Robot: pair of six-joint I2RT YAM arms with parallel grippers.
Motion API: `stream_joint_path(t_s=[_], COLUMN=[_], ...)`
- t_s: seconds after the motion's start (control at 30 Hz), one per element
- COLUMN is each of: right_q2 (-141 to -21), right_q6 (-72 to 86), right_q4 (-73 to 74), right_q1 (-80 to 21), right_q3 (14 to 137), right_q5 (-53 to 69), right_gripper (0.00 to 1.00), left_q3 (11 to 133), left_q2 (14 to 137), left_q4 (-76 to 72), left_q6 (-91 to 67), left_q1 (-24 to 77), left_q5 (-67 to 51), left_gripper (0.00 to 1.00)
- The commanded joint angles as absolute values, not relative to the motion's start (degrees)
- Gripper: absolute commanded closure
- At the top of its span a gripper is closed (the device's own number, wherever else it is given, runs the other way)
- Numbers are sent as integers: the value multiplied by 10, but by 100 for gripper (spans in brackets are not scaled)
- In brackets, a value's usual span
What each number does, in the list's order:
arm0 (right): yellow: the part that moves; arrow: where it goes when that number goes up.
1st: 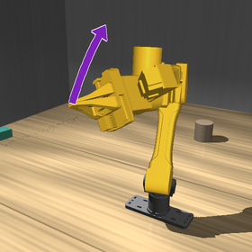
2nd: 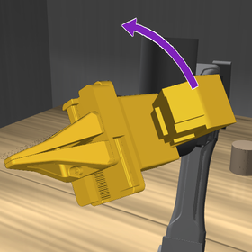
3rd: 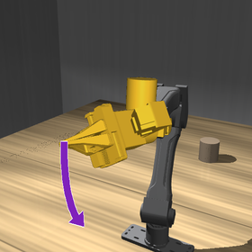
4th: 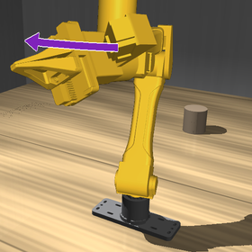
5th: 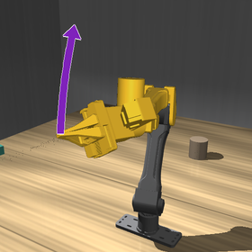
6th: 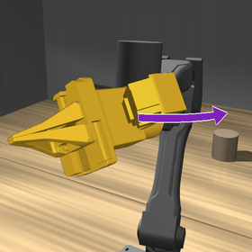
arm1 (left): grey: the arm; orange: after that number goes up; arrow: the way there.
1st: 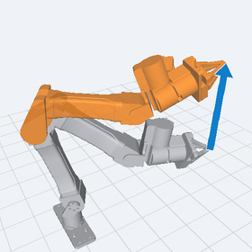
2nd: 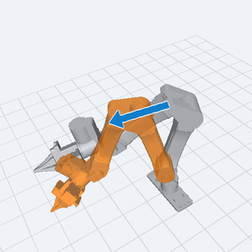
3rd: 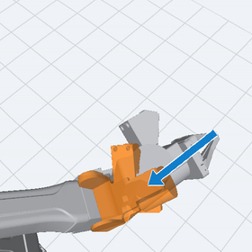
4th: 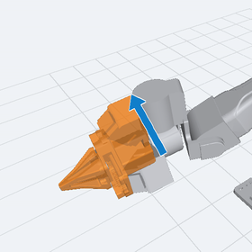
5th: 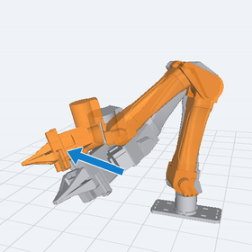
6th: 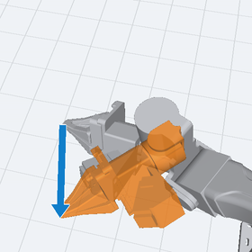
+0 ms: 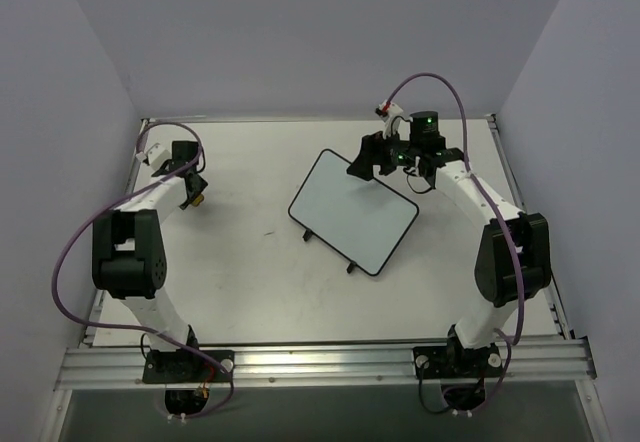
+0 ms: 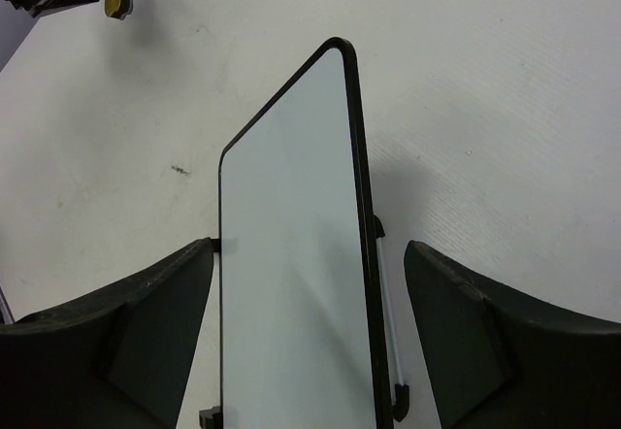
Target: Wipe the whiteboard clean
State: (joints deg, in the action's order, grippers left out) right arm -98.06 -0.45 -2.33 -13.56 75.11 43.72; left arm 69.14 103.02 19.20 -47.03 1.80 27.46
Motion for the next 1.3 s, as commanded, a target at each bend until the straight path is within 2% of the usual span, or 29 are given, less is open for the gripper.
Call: stream_joint_path(t_s=[0.0, 0.13, 0.23, 0.43, 0.57, 0.67, 0.7, 0.83, 0.93, 1.17, 1.27], right_q2=[-957, -955, -954, -942, -929, -919, -917, -873, -812, -673, -631], right_q6=[-4, -2, 0, 12, 34, 67, 75, 137, 187, 224, 240], right_q4=[-22, -23, -24, -26, -27, -22, -12, -5, -23, -10, -27], right_q1=[-138, -138, -138, -136, -134, -134, -134, -105, -63, -54, -54], right_q3=[765, 766, 767, 773, 788, 809, 824, 837, 801, 701, 666], right_q5=[431, 429, 428, 413, 388, 342, 325, 241, 236, 109, 101], right_gripper=[24, 24, 23, 22, 20, 12, 0, 0, 0, 0, 0], left_q3=[678, 673, 671, 681, 742, 787, 810, 881, 898, 846, 832], left_q2=[986, 969, 948, 877, 850, 813, 805, 792, 759, 646, 618], left_q4=[201, 208, 212, 208, 230, 243, 248, 316, 341, 360, 378], left_q6=[-488, -492, -490, -464, -409, -360, -338, -276, -238, -205, -186], left_q1=[8, 7, 8, 10, 49, 130, 148, 234, 290, 300, 301], left_q5=[275, 280, 286, 262, 178, 168, 134, 43, 32, 29, 41], left_gripper=[35, 12, 6, 4, 4, 3, 6, 6, 6, 6, 6])
